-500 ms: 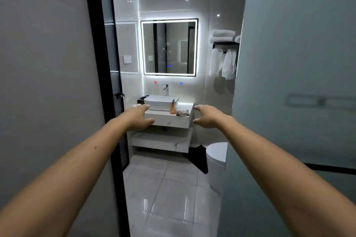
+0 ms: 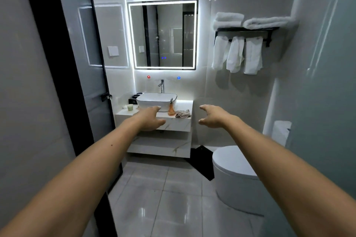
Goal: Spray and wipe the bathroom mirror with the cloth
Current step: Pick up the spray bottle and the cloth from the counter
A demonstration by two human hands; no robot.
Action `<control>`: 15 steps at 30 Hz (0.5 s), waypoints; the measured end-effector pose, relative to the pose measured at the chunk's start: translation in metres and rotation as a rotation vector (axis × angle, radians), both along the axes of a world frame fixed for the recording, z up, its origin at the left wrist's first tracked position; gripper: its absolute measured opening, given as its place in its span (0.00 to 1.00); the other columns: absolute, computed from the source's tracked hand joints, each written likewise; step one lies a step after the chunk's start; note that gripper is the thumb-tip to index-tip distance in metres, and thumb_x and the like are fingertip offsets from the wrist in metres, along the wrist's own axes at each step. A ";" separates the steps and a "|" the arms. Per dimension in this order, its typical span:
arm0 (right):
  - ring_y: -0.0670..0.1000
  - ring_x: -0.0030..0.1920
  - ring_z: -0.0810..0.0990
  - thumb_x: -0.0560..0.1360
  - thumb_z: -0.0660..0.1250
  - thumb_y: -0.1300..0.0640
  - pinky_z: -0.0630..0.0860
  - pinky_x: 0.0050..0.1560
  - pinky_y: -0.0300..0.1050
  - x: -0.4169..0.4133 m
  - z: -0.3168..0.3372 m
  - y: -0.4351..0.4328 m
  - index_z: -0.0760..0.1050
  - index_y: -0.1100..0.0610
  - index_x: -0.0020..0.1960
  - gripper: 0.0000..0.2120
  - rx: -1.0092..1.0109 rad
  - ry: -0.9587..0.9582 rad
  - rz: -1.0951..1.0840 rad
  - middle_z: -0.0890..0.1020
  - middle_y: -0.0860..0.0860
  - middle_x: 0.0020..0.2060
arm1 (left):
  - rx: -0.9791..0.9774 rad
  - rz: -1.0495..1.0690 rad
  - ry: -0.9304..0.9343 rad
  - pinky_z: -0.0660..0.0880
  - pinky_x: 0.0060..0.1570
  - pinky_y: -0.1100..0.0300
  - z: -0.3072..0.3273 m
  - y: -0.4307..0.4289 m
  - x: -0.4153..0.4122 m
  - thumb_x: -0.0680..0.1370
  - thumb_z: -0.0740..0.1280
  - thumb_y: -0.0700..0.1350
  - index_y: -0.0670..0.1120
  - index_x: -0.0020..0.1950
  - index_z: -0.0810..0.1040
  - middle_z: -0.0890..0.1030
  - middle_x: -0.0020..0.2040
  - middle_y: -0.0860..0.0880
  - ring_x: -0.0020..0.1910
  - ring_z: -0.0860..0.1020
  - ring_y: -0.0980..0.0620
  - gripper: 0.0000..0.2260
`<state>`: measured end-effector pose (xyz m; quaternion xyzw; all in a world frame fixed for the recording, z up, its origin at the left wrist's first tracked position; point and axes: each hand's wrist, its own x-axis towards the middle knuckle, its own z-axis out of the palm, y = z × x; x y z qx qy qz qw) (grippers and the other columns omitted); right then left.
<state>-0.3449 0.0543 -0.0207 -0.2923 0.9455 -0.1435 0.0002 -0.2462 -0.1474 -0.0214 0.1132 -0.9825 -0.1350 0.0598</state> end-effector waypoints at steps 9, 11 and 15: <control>0.53 0.73 0.58 0.75 0.64 0.54 0.59 0.71 0.48 -0.172 -0.037 -0.083 0.56 0.57 0.74 0.31 0.039 0.005 0.004 0.61 0.53 0.73 | 0.051 -0.012 -0.042 0.57 0.72 0.53 -0.037 -0.066 -0.167 0.78 0.61 0.51 0.43 0.76 0.55 0.60 0.77 0.44 0.76 0.59 0.45 0.29; 0.54 0.72 0.59 0.75 0.64 0.52 0.60 0.70 0.48 -0.217 -0.041 -0.104 0.56 0.57 0.74 0.31 0.024 0.007 0.010 0.61 0.53 0.73 | 0.052 -0.002 -0.039 0.56 0.72 0.53 -0.041 -0.082 -0.207 0.79 0.61 0.51 0.43 0.76 0.54 0.59 0.78 0.44 0.76 0.58 0.46 0.30; 0.53 0.73 0.58 0.75 0.63 0.50 0.58 0.71 0.47 -0.295 -0.047 -0.144 0.56 0.58 0.73 0.31 0.027 0.007 0.051 0.60 0.53 0.74 | 0.078 0.027 -0.027 0.57 0.71 0.55 -0.040 -0.109 -0.285 0.79 0.61 0.51 0.41 0.76 0.55 0.59 0.77 0.42 0.76 0.59 0.44 0.29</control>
